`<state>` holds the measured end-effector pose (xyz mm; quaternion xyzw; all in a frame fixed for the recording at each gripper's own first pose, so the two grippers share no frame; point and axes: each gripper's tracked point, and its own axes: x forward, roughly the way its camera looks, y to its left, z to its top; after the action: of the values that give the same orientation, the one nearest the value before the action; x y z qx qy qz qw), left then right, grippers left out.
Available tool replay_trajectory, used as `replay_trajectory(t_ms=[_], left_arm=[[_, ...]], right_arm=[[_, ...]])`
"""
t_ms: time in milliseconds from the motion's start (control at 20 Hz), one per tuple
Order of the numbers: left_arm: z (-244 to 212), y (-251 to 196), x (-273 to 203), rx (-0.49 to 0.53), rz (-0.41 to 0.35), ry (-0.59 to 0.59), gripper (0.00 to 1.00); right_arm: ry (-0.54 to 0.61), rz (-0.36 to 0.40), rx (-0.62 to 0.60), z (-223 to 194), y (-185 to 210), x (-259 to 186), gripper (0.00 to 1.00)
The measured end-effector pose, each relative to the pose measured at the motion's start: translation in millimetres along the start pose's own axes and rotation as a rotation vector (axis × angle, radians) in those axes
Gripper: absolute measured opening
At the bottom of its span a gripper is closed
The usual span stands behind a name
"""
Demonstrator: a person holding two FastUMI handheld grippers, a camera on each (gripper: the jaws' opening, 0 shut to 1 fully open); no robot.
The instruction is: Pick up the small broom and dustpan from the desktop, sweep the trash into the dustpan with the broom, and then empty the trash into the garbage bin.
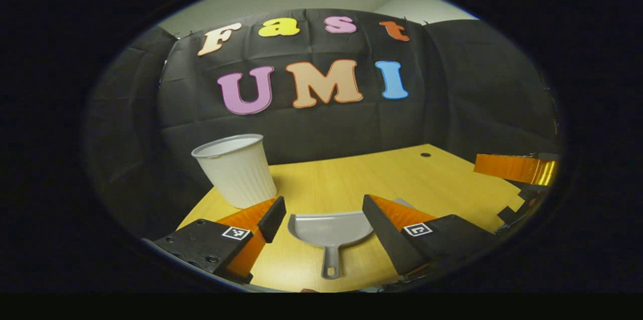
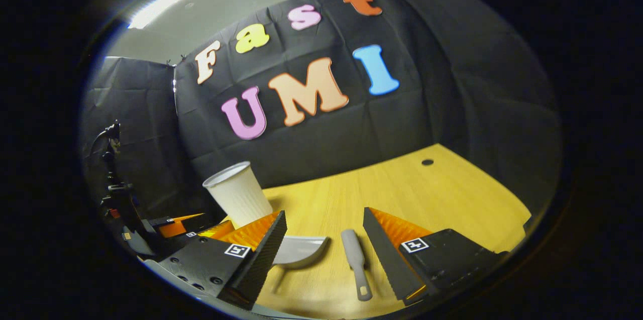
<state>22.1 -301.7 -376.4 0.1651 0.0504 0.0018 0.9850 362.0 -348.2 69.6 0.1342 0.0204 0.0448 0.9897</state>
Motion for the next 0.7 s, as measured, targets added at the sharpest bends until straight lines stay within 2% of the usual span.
replay_trajectory(t_ms=[100,250,700], left_arm=[[9.0,-9.0,-2.3,-0.021,-0.026,-0.052,0.95],[17.1,-14.6,-3.7,-0.005,-0.07,-0.091,0.94],[21.0,-21.1,2.4,0.037,-0.141,-0.09,0.94]], right_arm=[[-0.043,-0.019,-0.05,8.1,-4.7,-2.0,0.92],[-0.096,-0.028,-0.063,28.5,5.1,-25.9,0.92],[-0.098,-0.082,-0.087,26.2,12.7,-32.3,0.92]])
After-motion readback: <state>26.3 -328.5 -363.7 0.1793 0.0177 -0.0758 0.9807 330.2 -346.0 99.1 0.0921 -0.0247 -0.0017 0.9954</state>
